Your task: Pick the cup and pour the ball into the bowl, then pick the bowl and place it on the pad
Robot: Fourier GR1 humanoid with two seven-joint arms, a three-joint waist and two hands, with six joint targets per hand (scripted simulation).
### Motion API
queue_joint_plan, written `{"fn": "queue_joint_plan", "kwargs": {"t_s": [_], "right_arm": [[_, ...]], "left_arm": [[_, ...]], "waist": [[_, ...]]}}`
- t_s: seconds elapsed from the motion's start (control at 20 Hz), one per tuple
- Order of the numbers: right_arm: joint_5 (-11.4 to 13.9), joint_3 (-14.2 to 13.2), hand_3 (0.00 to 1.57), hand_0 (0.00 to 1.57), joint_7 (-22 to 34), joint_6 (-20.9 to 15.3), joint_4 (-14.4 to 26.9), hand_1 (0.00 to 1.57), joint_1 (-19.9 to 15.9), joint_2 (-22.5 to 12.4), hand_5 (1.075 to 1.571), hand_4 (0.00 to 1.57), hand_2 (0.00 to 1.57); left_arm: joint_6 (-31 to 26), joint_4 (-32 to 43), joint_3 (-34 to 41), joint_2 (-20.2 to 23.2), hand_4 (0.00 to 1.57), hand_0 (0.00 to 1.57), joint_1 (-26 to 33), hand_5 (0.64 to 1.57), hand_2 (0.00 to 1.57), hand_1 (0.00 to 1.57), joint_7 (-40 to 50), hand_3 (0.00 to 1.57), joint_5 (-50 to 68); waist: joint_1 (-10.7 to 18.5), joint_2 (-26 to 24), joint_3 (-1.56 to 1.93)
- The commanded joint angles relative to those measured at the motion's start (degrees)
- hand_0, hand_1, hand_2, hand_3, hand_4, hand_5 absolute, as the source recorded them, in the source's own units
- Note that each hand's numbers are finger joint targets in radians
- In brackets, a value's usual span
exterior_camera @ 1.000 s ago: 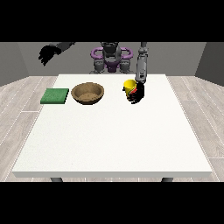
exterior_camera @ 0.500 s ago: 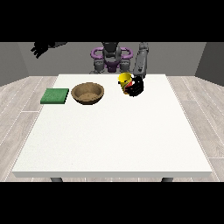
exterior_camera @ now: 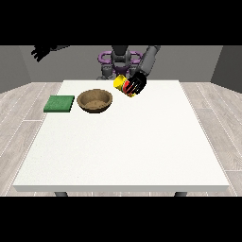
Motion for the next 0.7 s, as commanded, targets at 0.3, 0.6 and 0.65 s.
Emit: {"fn": "queue_joint_plan", "kwargs": {"t_s": [0.3, 0.6, 0.65], "right_arm": [[-0.66, -1.84, 0.0, 0.0, -1.83, 4.92, 10.42, 0.0, 2.03, -1.93, 1.556, 0.68, 0.0], [0.63, -1.53, 0.15, 0.0, -2.07, 2.49, 13.86, 0.0, -3.39, -1.9, 1.557, 0.7, 0.0], [0.81, -1.07, 0.18, 0.0, -3.25, 2.93, 12.33, 0.0, -2.54, -1.15, 1.556, 0.69, 0.0]], "left_arm": [[-2.68, 7.67, -15.49, -5.51, 1.47, 1.36, -9.22, 1.531, 1.57, 1.36, 26.62, 1.57, -21.35], [-10.29, 8.0, -24.3, -5.58, 1.31, 1.37, -16.43, 1.563, 1.57, 1.37, 38.38, 1.57, -30.7], [-9.55, 10.25, -23.89, -4.75, 1.26, 1.46, -18.73, 1.557, 1.57, 1.46, 39.08, 1.57, -33.15]], "waist": [[1.77, -6.13, -0.13], [2.49, -5.09, -0.17], [1.48, -3.98, -0.19]]}}
